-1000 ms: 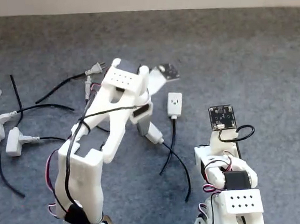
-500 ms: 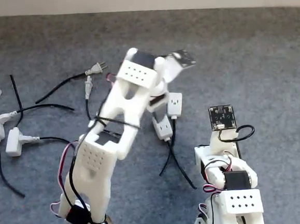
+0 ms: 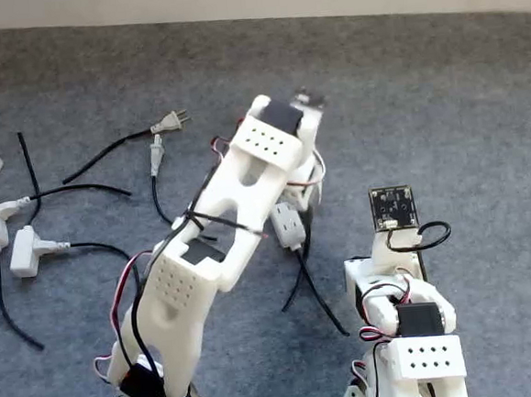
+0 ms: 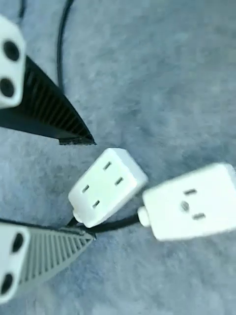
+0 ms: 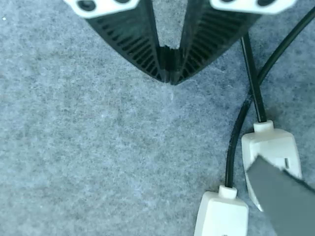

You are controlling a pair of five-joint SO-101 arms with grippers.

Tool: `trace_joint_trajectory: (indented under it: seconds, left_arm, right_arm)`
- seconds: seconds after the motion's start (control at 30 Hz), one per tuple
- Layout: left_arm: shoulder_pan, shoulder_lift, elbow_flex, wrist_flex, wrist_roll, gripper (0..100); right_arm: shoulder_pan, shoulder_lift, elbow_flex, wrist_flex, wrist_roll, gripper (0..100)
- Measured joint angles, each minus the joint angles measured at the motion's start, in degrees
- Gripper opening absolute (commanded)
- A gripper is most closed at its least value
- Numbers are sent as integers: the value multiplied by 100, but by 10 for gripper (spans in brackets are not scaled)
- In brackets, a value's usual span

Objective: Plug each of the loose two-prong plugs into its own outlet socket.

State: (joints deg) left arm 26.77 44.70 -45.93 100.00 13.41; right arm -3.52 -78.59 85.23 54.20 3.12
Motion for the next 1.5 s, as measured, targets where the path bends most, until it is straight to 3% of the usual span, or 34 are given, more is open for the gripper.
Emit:
trace_joint_trajectory:
  seconds: [0.2, 0.37, 0.57, 0.8, 0.93, 1.03, 1.2, 1.5]
  left_arm:
    - [9, 0, 879, 0, 888, 274]
    - [26, 0, 1116, -70, 941, 270]
    - [-167, 0, 1257, -677, 941, 166]
    - [-229, 0, 1257, -800, 958, 169]
    - [-229, 0, 1257, -818, 958, 245]
    - [-237, 0, 1257, -818, 949, 247]
    - [-457, 0, 1275, -826, -79, 237]
    - [-1565, 0, 1275, -536, -2057, 235]
  right_arm:
    - [0, 0, 0, 0, 0, 8]
    - [0, 0, 0, 0, 0, 8]
    - [0, 0, 0, 0, 0, 8]
    - [0, 0, 0, 0, 0, 8]
    - [0, 0, 0, 0, 0, 8]
    - [0, 0, 0, 0, 0, 8]
    - [0, 0, 0, 0, 0, 8]
    - [0, 0, 0, 0, 0, 8]
